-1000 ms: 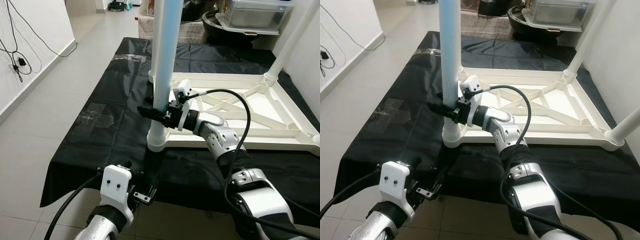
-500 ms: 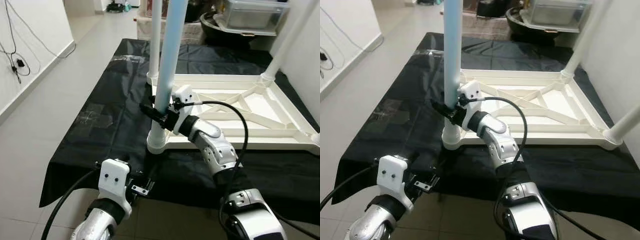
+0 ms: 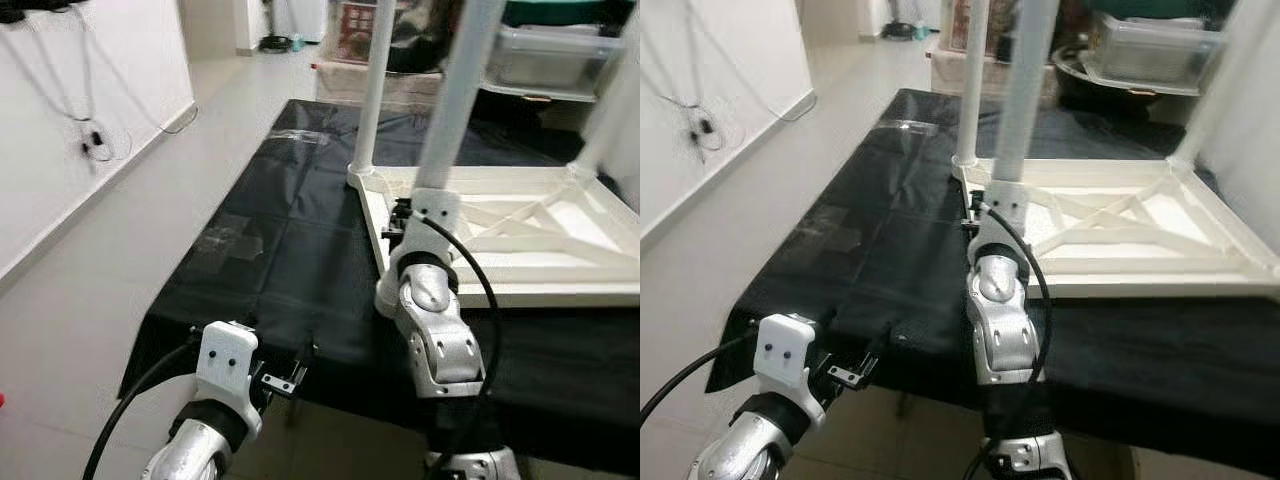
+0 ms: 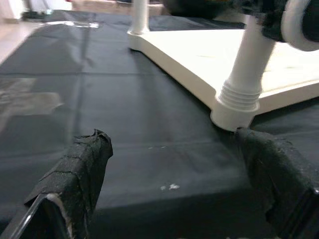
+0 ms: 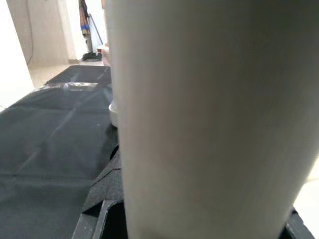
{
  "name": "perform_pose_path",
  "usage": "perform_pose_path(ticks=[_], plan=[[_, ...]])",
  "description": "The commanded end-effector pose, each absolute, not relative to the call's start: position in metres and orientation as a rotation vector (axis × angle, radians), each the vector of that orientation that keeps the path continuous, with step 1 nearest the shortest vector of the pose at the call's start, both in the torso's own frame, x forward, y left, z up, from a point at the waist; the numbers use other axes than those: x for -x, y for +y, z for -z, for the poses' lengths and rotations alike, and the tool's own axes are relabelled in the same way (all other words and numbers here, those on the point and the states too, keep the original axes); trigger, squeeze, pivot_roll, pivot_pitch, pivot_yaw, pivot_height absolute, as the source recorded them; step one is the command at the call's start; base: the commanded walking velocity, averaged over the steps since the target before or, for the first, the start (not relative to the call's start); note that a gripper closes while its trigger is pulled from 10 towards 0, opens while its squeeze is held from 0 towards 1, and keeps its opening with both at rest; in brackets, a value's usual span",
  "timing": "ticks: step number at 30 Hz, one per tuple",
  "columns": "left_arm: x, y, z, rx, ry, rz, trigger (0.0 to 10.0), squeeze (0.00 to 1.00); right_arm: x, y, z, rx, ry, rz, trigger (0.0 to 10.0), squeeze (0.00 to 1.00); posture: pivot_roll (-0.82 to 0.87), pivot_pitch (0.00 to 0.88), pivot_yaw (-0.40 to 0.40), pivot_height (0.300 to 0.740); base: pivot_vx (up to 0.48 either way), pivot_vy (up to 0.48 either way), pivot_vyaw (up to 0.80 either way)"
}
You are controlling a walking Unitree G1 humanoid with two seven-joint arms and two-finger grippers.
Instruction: Building children table
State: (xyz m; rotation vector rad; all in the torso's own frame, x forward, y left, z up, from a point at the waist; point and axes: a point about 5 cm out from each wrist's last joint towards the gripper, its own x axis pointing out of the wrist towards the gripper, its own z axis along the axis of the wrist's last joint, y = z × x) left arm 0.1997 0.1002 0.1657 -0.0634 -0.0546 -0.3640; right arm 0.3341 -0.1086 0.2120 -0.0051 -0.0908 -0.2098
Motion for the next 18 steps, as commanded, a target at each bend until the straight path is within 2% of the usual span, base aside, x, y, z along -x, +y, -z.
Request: perform_pose_path(ticks=[1, 2, 3, 4, 5, 7, 8, 9, 10, 15, 18], plan=[[-0.198, 0.099, -0.163, 0.075, -0.041, 0.368, 10.0, 0.00, -0.318, -0.068, -0.182, -0.118, 0.075, 0.181, 4.2, 0.00, 0.13, 0.123, -0.079, 0.740, 0.000, 0.000, 0.00], [-0.198, 0.100, -0.163, 0.074, -0.040, 0.367, 10.0, 0.00, -0.318, -0.065, -0.182, -0.125, 0.076, 0.167, 4.2, 0.00, 0.13, 0.123, -0.079, 0.740, 0.000, 0.000, 0.00], [-0.197, 0.100, -0.162, 0.073, -0.037, 0.365, 10.0, 0.00, -0.318, -0.061, -0.183, -0.135, 0.069, 0.124, 10.0, 0.00, 0.13, 0.125, -0.080, 0.740, 0.000, 0.000, 0.00], [-0.197, 0.100, -0.162, 0.073, -0.037, 0.365, 10.0, 0.00, -0.318, -0.061, -0.183, -0.135, 0.069, 0.124, 10.0, 0.00, 0.13, 0.125, -0.080, 0.740, 0.000, 0.000, 0.00], [-0.197, 0.101, -0.162, 0.072, -0.036, 0.364, 10.0, 0.00, -0.319, -0.058, -0.184, -0.136, 0.058, 0.074, 10.0, 0.67, 0.13, 0.125, -0.079, 0.740, 0.000, 0.000, 0.00], [-0.197, 0.101, -0.161, 0.071, -0.035, 0.364, 10.0, 0.00, -0.318, -0.056, -0.186, -0.132, 0.059, 0.055, 10.0, 0.67, 0.13, 0.125, -0.079, 0.740, 0.000, 0.000, 0.00], [-0.198, 0.101, -0.161, 0.071, -0.035, 0.365, 10.0, 0.00, -0.317, -0.054, -0.186, -0.136, 0.063, 0.034, 10.0, 1.00, 0.12, 0.125, -0.076, 0.740, 0.000, 0.000, 0.00], [-0.198, 0.100, -0.161, 0.070, -0.035, 0.367, 10.0, 0.00, -0.317, -0.054, -0.187, -0.135, 0.059, 0.022, 10.0, 1.00, 0.12, 0.125, -0.076, 0.740, 0.000, 0.000, 0.00], [-0.199, 0.100, -0.161, 0.071, -0.036, 0.368, 10.0, 0.00, -0.318, -0.057, -0.186, -0.138, 0.054, 0.001, 10.0, 0.00, 0.12, 0.123, -0.079, 0.740, 0.000, 0.000, 0.00], [-0.201, 0.100, -0.162, 0.068, -0.041, 0.367, 10.0, 0.00, -0.327, -0.075, -0.179, -0.178, -0.010, -0.215, 10.0, 0.00, 0.12, 0.118, -0.078, 0.740, 0.000, 0.000, 0.00], [-0.202, 0.101, -0.162, 0.068, -0.043, 0.366, 10.0, 0.00, -0.330, -0.078, -0.177, -0.201, -0.005, -0.317, 10.0, 0.00, 0.12, 0.117, -0.080, 0.740, 0.000, 0.000, 0.00]])
